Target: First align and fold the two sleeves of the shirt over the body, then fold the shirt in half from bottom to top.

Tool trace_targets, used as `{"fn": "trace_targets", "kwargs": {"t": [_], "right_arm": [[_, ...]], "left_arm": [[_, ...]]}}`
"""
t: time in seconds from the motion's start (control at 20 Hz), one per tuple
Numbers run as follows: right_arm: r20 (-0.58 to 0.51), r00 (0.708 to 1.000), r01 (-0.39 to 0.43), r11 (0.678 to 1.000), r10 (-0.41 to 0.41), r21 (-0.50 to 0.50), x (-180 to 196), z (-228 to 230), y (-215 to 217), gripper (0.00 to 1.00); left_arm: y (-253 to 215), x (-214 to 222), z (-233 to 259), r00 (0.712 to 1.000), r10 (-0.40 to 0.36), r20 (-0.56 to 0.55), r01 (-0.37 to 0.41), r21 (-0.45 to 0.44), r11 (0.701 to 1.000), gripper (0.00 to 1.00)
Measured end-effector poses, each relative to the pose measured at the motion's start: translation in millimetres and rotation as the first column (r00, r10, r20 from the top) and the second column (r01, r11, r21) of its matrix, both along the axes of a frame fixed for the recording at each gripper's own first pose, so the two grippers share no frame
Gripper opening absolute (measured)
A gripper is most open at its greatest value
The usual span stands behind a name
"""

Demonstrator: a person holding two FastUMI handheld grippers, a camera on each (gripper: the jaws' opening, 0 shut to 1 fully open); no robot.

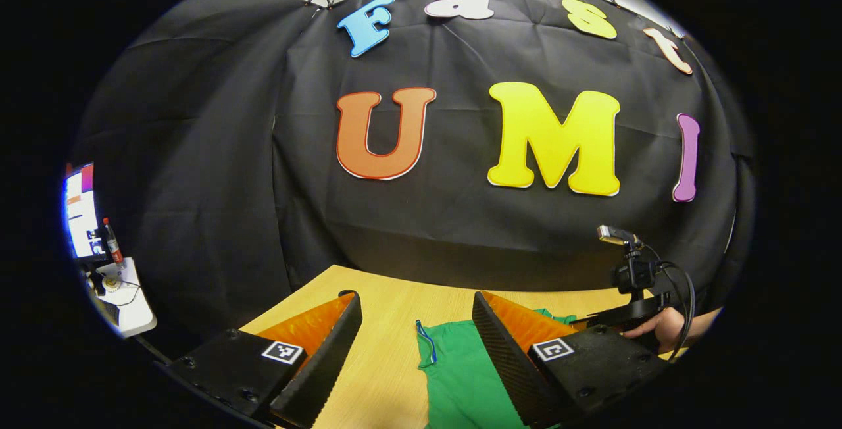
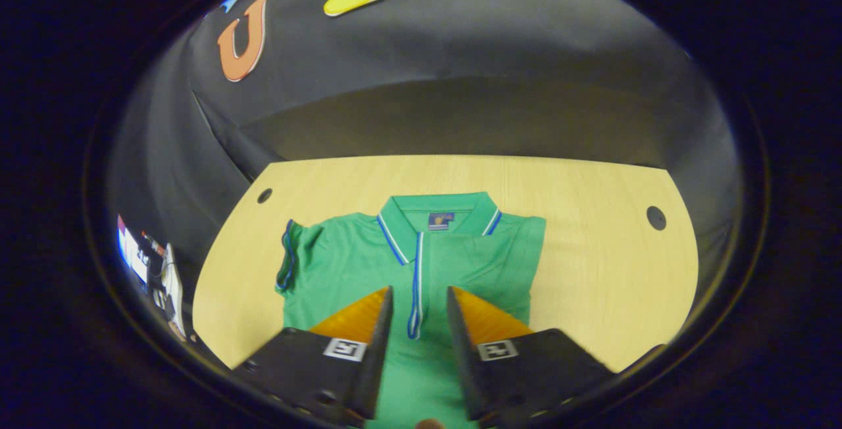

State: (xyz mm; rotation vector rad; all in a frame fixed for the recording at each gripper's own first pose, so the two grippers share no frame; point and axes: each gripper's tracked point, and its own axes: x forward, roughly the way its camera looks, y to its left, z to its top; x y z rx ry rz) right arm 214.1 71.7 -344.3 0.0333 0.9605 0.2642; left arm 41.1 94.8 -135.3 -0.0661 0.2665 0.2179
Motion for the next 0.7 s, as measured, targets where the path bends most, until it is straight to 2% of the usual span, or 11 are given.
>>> {"fn": "trace_targets", "kwargs": {"t": [0.1,0.15,0.2,0.45,0.55,0.6,0.7], "right_arm": [[0.043,0.999,0.007,0.999,-0.005,-0.033,-7,11,-2,0.78],[0.065,0.998,0.012,0.999,-0.009,-0.051,-11,19,-4,0.84],[0.088,0.996,0.020,0.998,-0.014,-0.062,-18,28,-7,0.96],[0.238,0.970,0.079,0.992,-0.054,-0.097,-61,87,-20,0.96],[0.269,0.961,0.086,0.991,-0.057,-0.097,-85,108,-22,0.94],[0.282,0.958,0.092,0.990,-0.060,-0.104,-96,118,-25,0.96],[0.291,0.953,0.114,0.988,-0.080,-0.105,-118,131,-31,0.96]], "left_arm": [[2,2,-8,1.000,-0.027,-0.013,0.027,-0.008,1.000,1.00],[2,5,-13,0.999,-0.044,-0.023,0.044,-0.017,0.999,1.00],[2,8,-21,0.997,-0.068,-0.036,0.066,-0.030,0.997,1.00],[-2,38,-63,0.980,-0.174,-0.096,0.164,-0.105,0.981,1.00],[-3,57,-88,0.969,-0.209,-0.133,0.194,-0.120,0.974,1.00],[-5,67,-104,0.961,-0.223,-0.163,0.205,-0.120,0.971,1.00],[-9,87,-134,0.944,-0.245,-0.220,0.222,-0.128,0.967,1.00]]}}
